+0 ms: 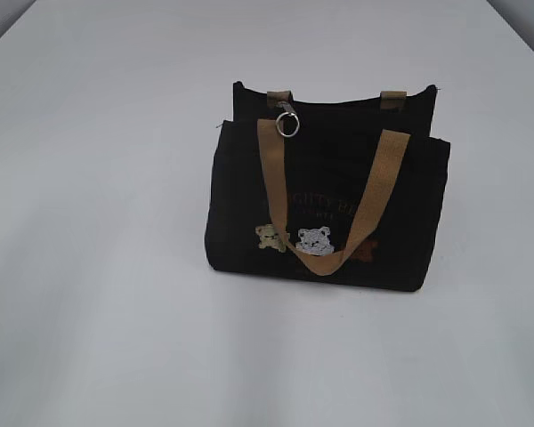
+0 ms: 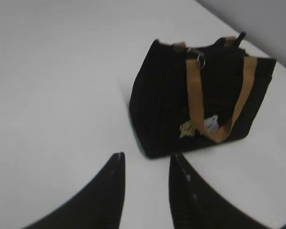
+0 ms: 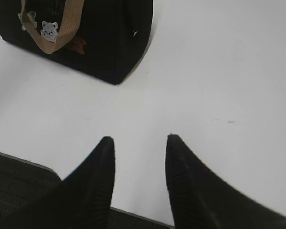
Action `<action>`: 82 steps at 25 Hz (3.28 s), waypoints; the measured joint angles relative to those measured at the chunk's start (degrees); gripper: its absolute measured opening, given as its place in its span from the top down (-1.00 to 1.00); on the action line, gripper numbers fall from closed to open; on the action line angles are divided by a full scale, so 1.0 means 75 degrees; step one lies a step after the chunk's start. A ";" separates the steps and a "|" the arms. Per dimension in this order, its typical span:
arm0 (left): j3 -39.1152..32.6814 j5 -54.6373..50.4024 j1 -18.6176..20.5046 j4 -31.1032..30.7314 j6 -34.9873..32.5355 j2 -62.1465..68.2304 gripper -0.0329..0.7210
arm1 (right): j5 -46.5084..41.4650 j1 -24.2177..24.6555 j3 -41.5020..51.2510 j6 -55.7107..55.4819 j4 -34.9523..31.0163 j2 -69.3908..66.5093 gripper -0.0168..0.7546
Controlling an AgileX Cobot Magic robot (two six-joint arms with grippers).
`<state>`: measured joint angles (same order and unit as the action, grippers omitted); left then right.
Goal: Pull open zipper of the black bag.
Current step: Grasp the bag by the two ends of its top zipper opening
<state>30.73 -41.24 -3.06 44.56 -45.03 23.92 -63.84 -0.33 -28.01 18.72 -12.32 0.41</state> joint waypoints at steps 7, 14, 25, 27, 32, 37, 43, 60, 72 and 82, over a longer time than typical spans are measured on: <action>0.0059 0.0550 -0.0191 0.5782 -0.7804 0.4606 0.15 | 0.0000 0.0000 0.0000 0.0000 0.0000 0.0000 0.21; 0.1045 0.0448 -0.1330 0.7189 -1.1739 0.7952 -0.02 | 0.0000 0.0000 0.0000 0.0000 0.0000 0.0000 0.21; 0.2518 0.0460 -0.1730 0.7289 -1.2044 1.0046 -0.21 | 0.0000 0.0000 0.0000 0.0000 -0.0023 0.0000 0.21; 0.2724 0.0205 -0.1747 0.7289 -1.2049 1.0386 -0.22 | 0.0000 0.0000 0.0000 0.0031 -0.0099 0.0000 0.21; 0.3433 0.0073 -0.2132 0.7289 -1.2049 1.1095 -0.21 | 0.0000 0.0000 -0.0010 0.0639 -0.0661 -0.0379 0.21; 0.3834 0.0414 -0.2586 0.7294 -1.2034 1.1327 0.61 | 0.1183 0.0000 -0.0260 0.2768 -0.2341 -0.2477 0.21; 0.3834 0.0471 -0.2608 0.7327 -1.2026 1.1352 0.73 | 0.3534 -0.0255 -0.0681 0.7148 -0.5960 -0.6908 0.21; 0.3841 0.0470 -0.2608 0.7341 -1.2026 1.1352 0.73 | 0.4264 -0.2456 -0.5537 0.3995 -0.7229 -1.3110 0.21; 0.3841 0.0470 -0.2608 0.7343 -1.2026 1.1352 0.73 | 0.4328 -0.2456 -0.5645 0.3005 -0.5904 -1.3369 0.21; 0.3841 0.0470 -0.2608 0.7350 -1.2026 1.1354 0.73 | 0.4599 -0.2456 -0.5668 0.2667 -0.5864 -1.3600 0.21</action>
<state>59.53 -37.71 -22.62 99.68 -135.23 109.07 -29.35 -18.75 -70.53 38.72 -56.30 -101.59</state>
